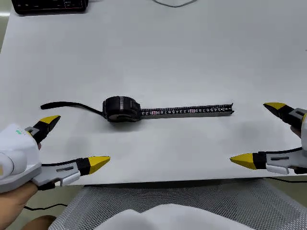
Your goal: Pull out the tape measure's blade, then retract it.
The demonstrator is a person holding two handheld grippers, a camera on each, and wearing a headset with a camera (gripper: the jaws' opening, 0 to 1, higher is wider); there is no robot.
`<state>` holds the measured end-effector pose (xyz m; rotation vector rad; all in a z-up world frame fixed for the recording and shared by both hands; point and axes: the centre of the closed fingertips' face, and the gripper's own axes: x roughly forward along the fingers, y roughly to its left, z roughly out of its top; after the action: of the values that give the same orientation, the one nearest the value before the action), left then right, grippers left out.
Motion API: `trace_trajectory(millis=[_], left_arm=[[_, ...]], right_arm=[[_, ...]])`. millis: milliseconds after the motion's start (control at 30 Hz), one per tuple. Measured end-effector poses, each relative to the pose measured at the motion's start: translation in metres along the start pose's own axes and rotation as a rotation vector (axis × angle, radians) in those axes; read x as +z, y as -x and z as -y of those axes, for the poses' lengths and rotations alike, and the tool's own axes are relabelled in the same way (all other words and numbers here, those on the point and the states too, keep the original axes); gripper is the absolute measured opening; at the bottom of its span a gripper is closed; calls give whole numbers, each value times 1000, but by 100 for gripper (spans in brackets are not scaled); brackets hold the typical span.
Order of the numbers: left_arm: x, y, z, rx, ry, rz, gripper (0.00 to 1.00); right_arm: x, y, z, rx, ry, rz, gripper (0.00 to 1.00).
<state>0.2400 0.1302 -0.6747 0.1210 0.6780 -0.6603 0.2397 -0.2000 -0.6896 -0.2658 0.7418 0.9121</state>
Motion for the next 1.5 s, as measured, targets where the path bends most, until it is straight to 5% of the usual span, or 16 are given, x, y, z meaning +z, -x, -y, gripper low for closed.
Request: trace_trajectory(millis=[567, 1500], left_arm=[[17, -24, 11, -16, 10, 24, 96], [28, -58, 26, -48, 62, 40, 93]], right_arm=[[3, -3, 1, 3, 6, 1, 99], [4, -4, 5, 5, 2, 5, 98]])
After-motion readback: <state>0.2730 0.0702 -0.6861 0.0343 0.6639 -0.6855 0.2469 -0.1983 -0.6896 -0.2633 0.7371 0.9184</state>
